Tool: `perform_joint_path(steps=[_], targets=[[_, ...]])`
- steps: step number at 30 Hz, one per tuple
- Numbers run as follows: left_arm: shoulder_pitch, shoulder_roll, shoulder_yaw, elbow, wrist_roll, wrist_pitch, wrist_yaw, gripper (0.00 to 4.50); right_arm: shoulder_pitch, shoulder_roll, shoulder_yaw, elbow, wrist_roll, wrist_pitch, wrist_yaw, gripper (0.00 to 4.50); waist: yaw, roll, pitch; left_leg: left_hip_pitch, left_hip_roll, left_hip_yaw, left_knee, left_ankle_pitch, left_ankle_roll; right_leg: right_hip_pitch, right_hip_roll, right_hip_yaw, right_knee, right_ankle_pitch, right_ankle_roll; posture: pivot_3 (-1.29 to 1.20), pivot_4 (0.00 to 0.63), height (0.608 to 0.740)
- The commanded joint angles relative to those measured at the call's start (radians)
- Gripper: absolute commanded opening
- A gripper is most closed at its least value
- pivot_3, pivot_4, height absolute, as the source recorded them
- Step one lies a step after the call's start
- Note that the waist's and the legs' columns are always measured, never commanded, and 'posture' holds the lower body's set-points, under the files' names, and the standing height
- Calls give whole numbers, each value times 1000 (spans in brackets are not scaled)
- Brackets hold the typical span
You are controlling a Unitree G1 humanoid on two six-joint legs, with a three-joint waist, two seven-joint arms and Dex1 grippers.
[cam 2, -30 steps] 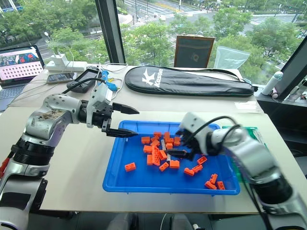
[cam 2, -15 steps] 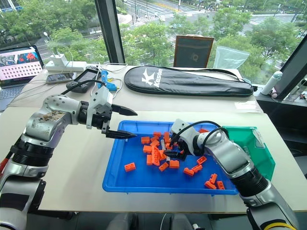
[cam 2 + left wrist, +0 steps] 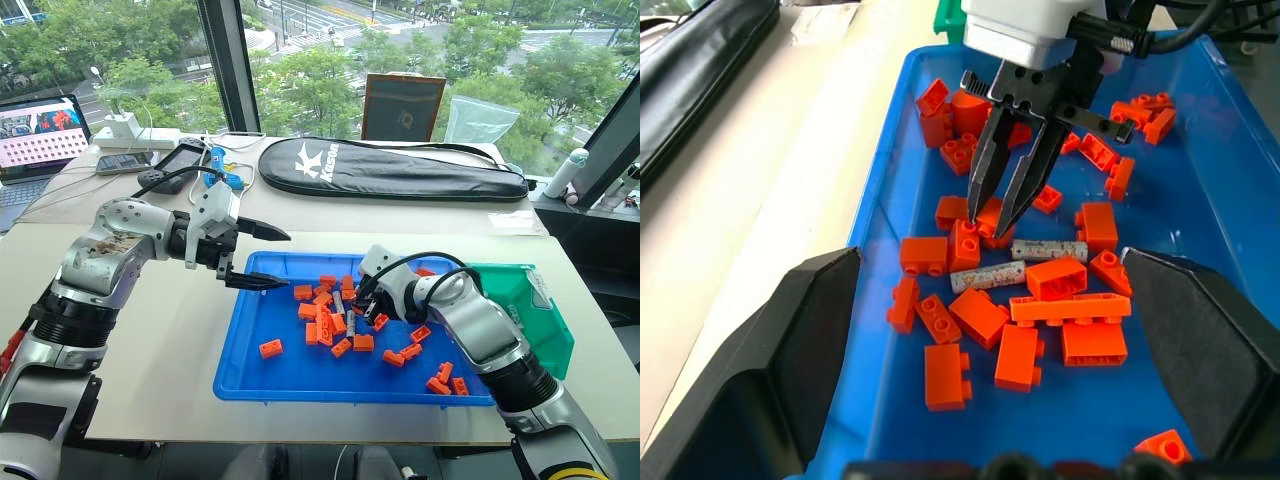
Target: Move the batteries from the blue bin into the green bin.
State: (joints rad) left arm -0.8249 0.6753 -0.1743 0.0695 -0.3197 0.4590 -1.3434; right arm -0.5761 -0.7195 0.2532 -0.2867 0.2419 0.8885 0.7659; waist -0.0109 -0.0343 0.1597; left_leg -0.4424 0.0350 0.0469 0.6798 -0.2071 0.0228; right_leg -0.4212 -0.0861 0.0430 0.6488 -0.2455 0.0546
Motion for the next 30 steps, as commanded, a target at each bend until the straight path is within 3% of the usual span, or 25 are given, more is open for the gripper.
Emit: perform_joint_path(steps=[1,5,10,11,16,18,22,30], targets=[[-22,-9,2,-6,1,-20,4,4500,5,-102,-95,-32,-7,14,18,392,3,0,0,0,0,0,0,0,0,0,0,0,0,0,0,0,150,734],[-25,-18,0,-1,6,-26,2,4500,37,-148,-129,-7,-17,9,7,392,5,0,0,0,0,0,0,0,0,0,0,0,-1,0,0,0,150,734],[-41,-44,-3,1,-4,-17,-4,4500,54,-111,-175,20,-31,-7,-56,392,-4,0,0,0,0,0,0,0,0,0,0,0,0,0,0,0,150,734],[-42,-44,-4,1,-1,-17,-6,4500,52,-110,-170,13,-31,-7,-57,1401,-4,0,0,0,0,1,0,0,0,0,0,1,0,0,0,0,150,734],[-36,-41,-11,2,8,-22,-12,4500,23,-83,-169,-20,-28,-6,-80,2890,-4,0,0,0,0,0,0,0,0,0,0,1,0,0,0,0,150,734],[-33,-44,-16,-1,12,-24,-7,4500,9,-14,-197,-40,20,18,-99,2890,-4,0,0,0,0,0,0,0,0,0,0,1,0,0,0,0,150,734],[-30,-46,-22,-12,10,-19,-2,4500,40,32,-107,-163,116,85,-15,2890,-3,0,0,0,0,0,0,0,0,0,0,0,0,0,0,0,150,734],[-30,-35,-21,-14,15,-21,2,4500,66,10,5,-198,127,92,29,2890,0,0,0,0,0,-1,0,0,0,0,0,0,0,0,0,0,150,734]])
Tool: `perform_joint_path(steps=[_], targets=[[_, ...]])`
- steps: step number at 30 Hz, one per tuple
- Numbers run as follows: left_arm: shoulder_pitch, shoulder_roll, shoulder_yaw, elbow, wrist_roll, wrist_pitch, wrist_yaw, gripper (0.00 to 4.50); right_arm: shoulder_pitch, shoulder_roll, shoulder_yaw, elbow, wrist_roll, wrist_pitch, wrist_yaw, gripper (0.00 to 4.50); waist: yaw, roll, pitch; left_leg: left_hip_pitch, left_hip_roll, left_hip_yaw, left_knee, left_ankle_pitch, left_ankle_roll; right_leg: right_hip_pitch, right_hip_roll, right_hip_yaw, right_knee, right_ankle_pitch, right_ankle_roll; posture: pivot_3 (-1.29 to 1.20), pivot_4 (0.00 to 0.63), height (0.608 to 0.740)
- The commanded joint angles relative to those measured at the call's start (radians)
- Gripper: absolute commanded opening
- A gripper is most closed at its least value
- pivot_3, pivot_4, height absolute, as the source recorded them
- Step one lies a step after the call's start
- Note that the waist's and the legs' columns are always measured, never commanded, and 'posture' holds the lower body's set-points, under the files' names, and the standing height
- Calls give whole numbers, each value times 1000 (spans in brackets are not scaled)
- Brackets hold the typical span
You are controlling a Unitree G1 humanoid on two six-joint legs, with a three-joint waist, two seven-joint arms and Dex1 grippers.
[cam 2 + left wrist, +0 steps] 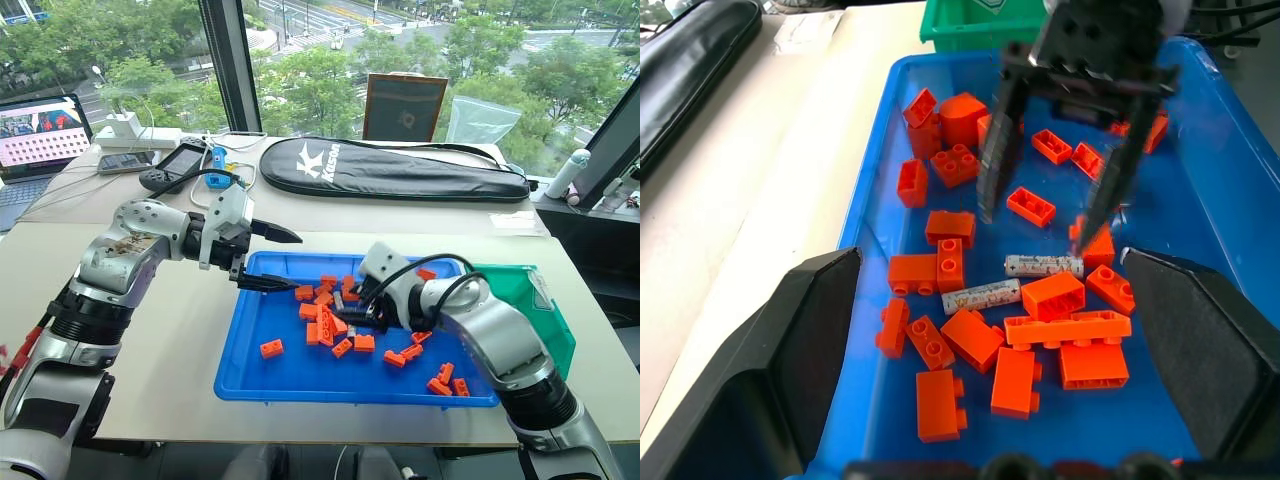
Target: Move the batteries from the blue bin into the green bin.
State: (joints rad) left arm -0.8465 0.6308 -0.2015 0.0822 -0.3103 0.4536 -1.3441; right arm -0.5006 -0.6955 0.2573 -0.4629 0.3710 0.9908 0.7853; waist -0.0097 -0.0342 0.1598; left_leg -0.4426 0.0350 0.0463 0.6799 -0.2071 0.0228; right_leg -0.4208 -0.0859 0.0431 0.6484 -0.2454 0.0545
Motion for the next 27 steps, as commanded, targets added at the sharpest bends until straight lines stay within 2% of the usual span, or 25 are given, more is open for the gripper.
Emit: perform_joint_path(steps=[1,15,25,27], targets=[[-7,11,7,-29,5,-15,3,4500,-10,-16,12,-15,-7,-16,10,2890,-2,0,0,0,0,0,0,0,0,0,0,0,0,0,0,0,150,734],[-5,1,22,-58,-8,10,22,4500,-8,0,112,108,-131,-94,-10,2890,-3,0,0,0,0,0,0,0,0,0,0,0,0,0,0,0,150,734],[-4,7,18,-66,-13,13,37,4500,-3,20,128,126,-169,-89,-15,2890,-3,0,0,0,0,0,0,0,0,0,0,0,0,0,0,0,150,734],[-4,7,17,-68,-14,13,39,4500,-3,20,122,130,-172,-88,-16,2389,-3,0,0,0,0,0,0,0,0,0,0,0,0,0,0,0,150,734]])
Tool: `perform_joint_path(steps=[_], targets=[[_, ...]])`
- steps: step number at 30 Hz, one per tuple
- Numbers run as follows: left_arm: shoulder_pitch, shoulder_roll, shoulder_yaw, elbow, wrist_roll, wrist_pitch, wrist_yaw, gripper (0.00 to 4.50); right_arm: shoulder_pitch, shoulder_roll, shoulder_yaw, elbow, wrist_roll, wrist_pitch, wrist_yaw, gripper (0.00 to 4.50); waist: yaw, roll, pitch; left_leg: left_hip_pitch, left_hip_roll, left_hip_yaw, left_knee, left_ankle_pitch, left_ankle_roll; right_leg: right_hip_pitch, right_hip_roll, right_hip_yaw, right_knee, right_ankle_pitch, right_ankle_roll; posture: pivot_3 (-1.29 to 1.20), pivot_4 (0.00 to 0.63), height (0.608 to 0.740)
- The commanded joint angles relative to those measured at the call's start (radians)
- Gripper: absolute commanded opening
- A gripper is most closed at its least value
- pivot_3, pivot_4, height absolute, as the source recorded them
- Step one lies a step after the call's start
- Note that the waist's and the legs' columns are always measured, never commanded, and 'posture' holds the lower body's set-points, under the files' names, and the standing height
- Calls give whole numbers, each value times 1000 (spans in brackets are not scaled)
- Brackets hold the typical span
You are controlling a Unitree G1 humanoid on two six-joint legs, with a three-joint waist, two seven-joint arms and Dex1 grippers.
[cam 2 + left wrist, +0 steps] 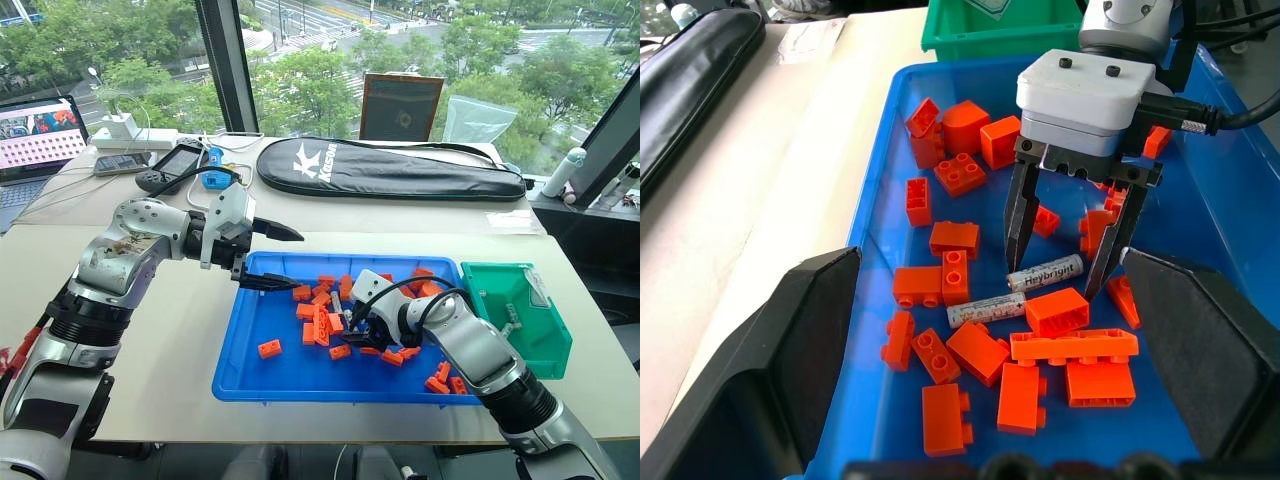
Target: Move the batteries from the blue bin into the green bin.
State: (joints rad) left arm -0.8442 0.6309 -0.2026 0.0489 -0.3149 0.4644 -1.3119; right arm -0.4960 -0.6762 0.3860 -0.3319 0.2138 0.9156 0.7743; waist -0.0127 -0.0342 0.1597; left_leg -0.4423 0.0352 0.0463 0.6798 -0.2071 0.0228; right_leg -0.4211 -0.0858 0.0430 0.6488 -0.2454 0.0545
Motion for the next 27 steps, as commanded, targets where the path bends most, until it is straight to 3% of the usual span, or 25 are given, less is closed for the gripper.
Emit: perform_joint_path(steps=[1,7,13,23,27], targets=[[-6,6,18,-36,-10,3,8,4500,-7,-2,-11,-2,-14,-11,-3,2179,0,0,0,0,0,0,0,0,0,0,0,0,0,0,0,0,150,734],[-11,0,21,-28,-8,-12,15,4500,-16,-20,-41,-33,11,24,19,257,0,0,0,0,0,0,0,0,0,0,0,0,0,0,0,0,150,734],[-21,-5,29,-28,-37,0,-5,4500,-56,-58,-169,-95,78,108,28,256,0,0,0,0,0,0,0,0,0,0,0,0,0,0,0,0,150,734],[-41,-25,36,-38,-136,69,-67,4500,3,-321,-516,-51,118,179,39,256,9,0,0,0,0,0,0,0,0,0,0,0,-1,0,0,0,150,734],[-49,-35,40,-30,-142,69,-63,4500,57,-386,-593,-27,123,182,35,256,8,0,0,0,0,0,0,0,0,0,0,0,-1,0,0,0,150,734]])
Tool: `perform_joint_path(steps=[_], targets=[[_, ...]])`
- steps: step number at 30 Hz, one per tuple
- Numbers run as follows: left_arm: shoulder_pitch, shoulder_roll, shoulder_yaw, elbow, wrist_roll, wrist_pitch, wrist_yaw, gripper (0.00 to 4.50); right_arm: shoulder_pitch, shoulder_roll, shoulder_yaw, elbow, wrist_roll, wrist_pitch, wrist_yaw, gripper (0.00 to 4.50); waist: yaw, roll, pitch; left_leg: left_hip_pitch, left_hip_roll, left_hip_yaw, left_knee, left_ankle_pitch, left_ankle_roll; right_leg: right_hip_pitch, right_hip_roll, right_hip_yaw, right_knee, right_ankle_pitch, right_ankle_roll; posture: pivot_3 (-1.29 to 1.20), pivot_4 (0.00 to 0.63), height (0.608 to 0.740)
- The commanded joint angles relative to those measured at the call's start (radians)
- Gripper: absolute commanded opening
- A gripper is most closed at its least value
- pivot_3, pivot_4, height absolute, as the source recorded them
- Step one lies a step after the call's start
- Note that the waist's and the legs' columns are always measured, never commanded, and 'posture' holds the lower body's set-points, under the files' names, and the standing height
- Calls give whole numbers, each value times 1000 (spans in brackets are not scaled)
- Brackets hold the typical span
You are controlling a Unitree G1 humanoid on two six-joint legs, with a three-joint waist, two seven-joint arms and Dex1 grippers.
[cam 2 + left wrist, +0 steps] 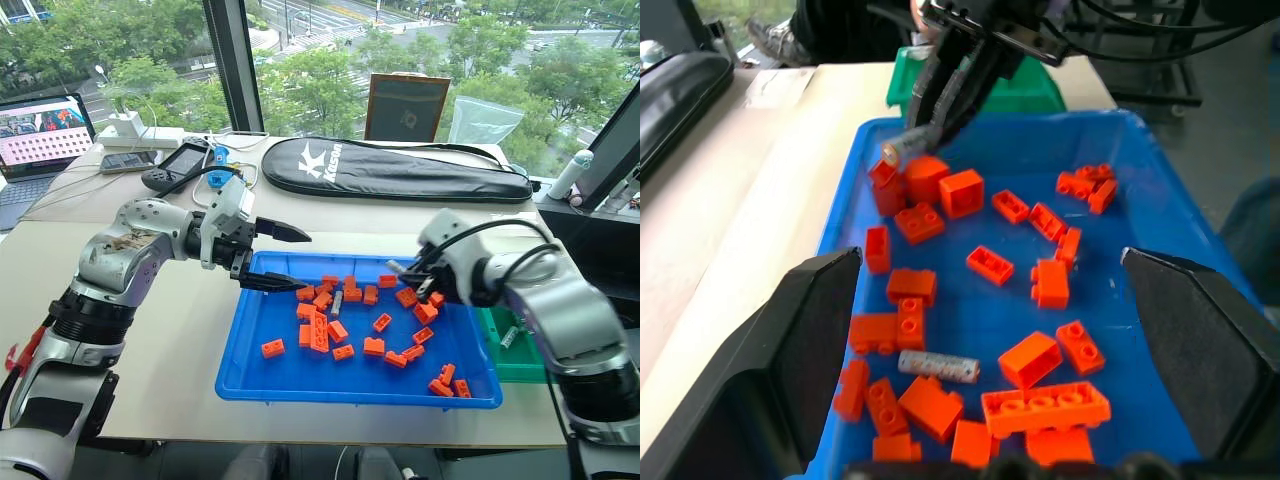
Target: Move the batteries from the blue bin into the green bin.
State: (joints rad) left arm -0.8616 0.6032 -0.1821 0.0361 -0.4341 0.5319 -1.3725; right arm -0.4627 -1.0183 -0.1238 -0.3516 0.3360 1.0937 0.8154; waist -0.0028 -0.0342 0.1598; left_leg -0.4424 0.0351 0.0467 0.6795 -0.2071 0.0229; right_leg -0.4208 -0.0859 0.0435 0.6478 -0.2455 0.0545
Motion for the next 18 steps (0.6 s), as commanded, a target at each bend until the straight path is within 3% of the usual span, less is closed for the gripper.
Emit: perform_joint_path(steps=[1,6,12,13,18], targets=[[-37,-17,25,-10,-26,-1,3,4500,66,-75,-118,0,-6,8,0,256,-3,0,0,0,0,0,0,0,0,0,0,0,0,0,0,0,150,734],[-63,-62,59,11,-48,14,53,4500,207,-126,-160,14,-30,-30,-8,256,-2,0,0,0,0,0,0,0,0,0,0,0,0,0,0,0,150,734],[-69,-64,67,5,-55,20,68,4500,273,-120,-169,24,-39,-47,-31,256,-12,0,0,1,0,0,0,0,0,0,0,1,1,0,0,0,150,734],[-68,-63,68,4,-54,21,70,4500,274,-120,-165,24,-38,-46,-33,1259,-13,0,0,1,0,0,0,0,0,0,0,1,1,0,0,0,150,734],[-70,-47,69,4,-44,41,91,4500,201,-104,-135,0,-18,-34,-48,2853,-12,0,0,1,0,0,0,0,0,0,0,1,1,0,0,0,150,734]])
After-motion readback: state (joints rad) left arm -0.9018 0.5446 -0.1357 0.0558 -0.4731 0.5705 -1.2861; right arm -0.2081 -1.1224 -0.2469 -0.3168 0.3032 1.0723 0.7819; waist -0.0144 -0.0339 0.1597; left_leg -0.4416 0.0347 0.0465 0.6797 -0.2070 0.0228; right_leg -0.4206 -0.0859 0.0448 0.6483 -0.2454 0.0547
